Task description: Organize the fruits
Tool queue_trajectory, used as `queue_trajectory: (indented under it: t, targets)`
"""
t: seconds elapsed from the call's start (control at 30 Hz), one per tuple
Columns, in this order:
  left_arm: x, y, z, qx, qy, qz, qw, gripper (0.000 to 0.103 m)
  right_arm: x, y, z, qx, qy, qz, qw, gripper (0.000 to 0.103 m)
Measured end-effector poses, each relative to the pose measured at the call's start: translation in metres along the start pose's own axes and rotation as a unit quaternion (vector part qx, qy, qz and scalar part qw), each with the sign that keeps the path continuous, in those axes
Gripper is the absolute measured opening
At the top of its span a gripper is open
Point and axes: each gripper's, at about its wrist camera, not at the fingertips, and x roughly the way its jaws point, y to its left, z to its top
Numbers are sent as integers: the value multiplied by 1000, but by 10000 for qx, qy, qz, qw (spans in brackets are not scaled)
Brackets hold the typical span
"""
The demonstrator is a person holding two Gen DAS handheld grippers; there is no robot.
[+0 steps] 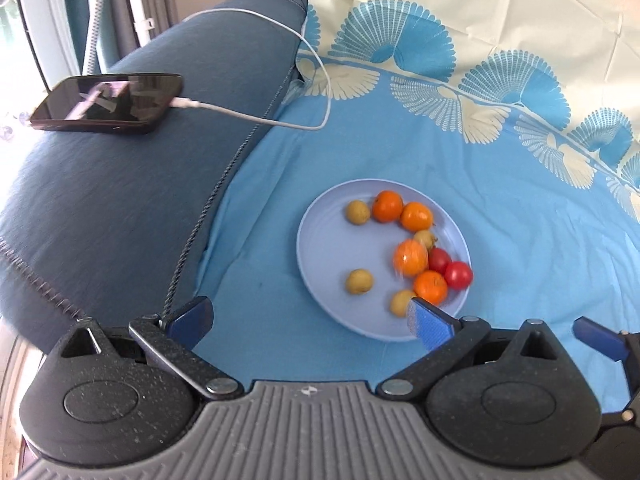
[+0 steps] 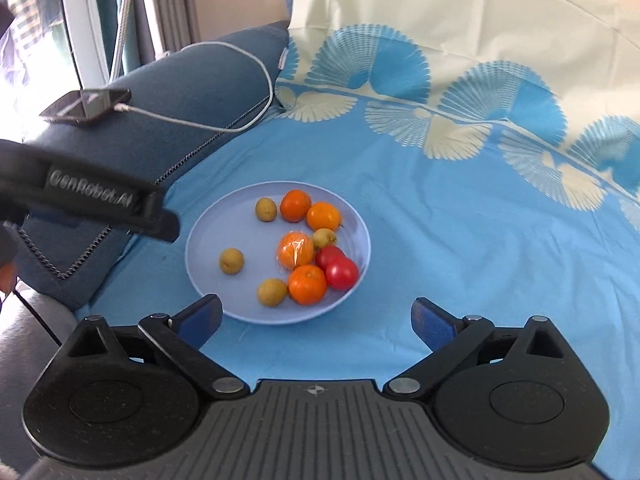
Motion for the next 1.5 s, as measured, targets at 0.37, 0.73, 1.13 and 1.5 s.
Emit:
queue_trajectory:
  t: [0.37,0.73,1.13,1.5]
  targets:
    - [-51,7,-24,-105,-311,20,9995,103,-64,4,-18,127,-420,-157,9989,102]
    - [-79,1,-39,-51,-530,-10,9986,103,-101,10,-28,117,-748,-185,9970,102]
    - [-89,-4,-45,12,-605,5,9982,103,-112,9,-35,139,-862,-254,9959,102]
    - [-90,-4,-44,8,-621,-5,9981,103,-115,10,-35,124,-873,-279,9957,102]
